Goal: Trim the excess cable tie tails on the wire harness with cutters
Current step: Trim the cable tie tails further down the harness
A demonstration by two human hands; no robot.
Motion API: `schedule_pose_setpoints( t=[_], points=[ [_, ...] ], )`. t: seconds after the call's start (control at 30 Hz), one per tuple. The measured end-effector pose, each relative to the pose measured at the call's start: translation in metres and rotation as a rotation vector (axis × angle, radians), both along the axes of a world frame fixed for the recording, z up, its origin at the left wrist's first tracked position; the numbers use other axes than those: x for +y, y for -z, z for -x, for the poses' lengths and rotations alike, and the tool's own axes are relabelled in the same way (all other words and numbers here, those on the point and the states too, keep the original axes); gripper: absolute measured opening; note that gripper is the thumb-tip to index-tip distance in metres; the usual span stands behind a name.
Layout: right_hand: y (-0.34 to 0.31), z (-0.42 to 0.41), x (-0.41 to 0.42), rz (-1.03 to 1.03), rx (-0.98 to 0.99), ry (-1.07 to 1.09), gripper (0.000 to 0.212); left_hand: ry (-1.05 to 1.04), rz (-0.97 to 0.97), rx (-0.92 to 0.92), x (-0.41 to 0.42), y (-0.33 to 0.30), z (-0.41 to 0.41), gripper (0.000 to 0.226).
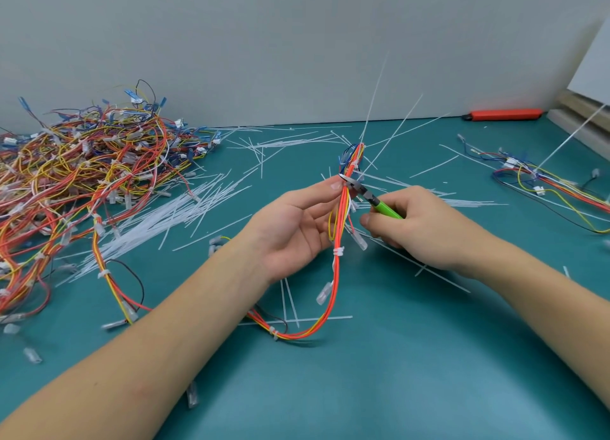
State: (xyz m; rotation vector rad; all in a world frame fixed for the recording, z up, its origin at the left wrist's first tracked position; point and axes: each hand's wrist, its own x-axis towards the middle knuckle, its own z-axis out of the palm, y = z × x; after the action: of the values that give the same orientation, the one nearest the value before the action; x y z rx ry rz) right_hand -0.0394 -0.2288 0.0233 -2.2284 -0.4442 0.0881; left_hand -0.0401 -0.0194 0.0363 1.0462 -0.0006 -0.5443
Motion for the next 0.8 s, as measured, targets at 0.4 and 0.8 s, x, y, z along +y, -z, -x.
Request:
schedule_pose_setpoints(
  t=[0.4,0.8],
  points=[
    [0.014,-0.001,0.006,0.162,-0.322,0.159,0.043,-0.165,-0.016,-0.051,-0.001,0.002,-0.002,0.026],
    [0.023,-0.004,0.008,0.223,-0.408,0.248,0.053,-0.182,-0.018,-0.057,-0.001,0.006,-0.004,0.02]
  ],
)
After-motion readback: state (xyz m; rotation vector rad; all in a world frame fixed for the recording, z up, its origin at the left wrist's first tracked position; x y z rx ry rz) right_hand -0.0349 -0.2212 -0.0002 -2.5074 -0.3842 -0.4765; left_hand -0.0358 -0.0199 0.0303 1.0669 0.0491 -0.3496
